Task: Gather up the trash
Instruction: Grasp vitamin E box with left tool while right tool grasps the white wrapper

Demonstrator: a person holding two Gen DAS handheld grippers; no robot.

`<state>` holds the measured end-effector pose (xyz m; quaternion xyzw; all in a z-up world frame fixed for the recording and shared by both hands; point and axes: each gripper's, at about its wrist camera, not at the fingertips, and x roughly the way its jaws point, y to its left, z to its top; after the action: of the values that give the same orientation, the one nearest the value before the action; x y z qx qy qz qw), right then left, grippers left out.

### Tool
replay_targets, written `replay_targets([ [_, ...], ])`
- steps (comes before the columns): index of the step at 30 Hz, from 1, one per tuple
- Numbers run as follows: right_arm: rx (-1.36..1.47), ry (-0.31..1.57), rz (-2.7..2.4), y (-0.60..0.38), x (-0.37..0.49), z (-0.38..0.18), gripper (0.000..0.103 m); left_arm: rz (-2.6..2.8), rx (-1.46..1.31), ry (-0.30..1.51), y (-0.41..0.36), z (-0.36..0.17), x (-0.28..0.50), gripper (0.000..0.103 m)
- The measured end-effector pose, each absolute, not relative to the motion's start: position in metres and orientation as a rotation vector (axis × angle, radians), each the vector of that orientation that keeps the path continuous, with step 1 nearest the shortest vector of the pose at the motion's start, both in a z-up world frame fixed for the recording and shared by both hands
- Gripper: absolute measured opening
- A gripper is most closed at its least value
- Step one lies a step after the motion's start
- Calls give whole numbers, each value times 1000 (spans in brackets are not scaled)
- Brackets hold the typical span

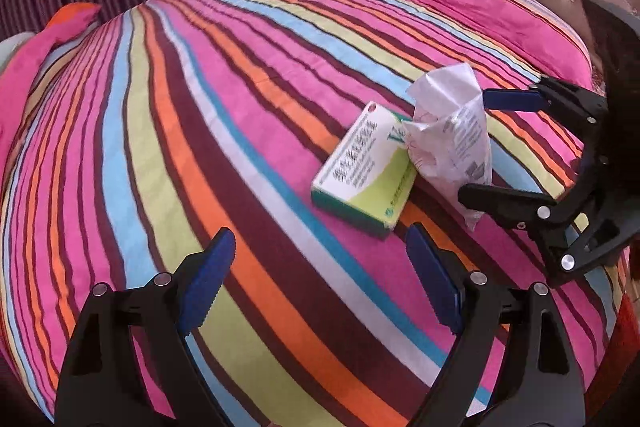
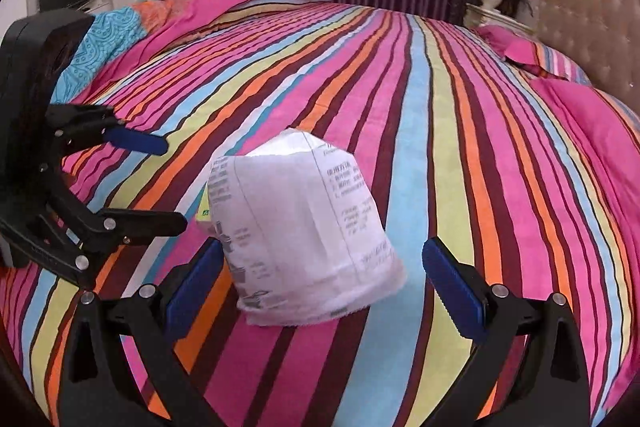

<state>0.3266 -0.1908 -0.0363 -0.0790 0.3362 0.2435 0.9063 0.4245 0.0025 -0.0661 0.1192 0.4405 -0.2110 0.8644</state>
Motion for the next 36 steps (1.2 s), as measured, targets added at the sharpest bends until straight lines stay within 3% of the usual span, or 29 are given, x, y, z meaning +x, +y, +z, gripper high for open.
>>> replay_targets([
  [17, 41, 849, 355, -227, 365, -64, 95, -505, 356, 943, -44, -85, 465, 85],
  [26, -7, 858, 279, -219, 365, -64, 89, -506, 341, 986, -45, -96, 479, 85],
  [30, -5, 849, 268, -221, 364, -63, 81, -484, 338, 984, -48, -97, 478, 83],
  [31, -2, 845, 266, -222, 364, -62, 78, -484, 331, 987, -48, -96, 478, 77],
  [32, 6, 838, 256, -225, 363, -61, 66, -488, 323, 985, -49, -95, 478, 71],
  [33, 23, 830, 239, -230, 361, -60, 61, -481, 321, 980, -49, -93, 477, 64],
  [36, 98, 834, 240, -246, 357, -61, 59, -466, 303, 992, -50, -93, 479, 64],
])
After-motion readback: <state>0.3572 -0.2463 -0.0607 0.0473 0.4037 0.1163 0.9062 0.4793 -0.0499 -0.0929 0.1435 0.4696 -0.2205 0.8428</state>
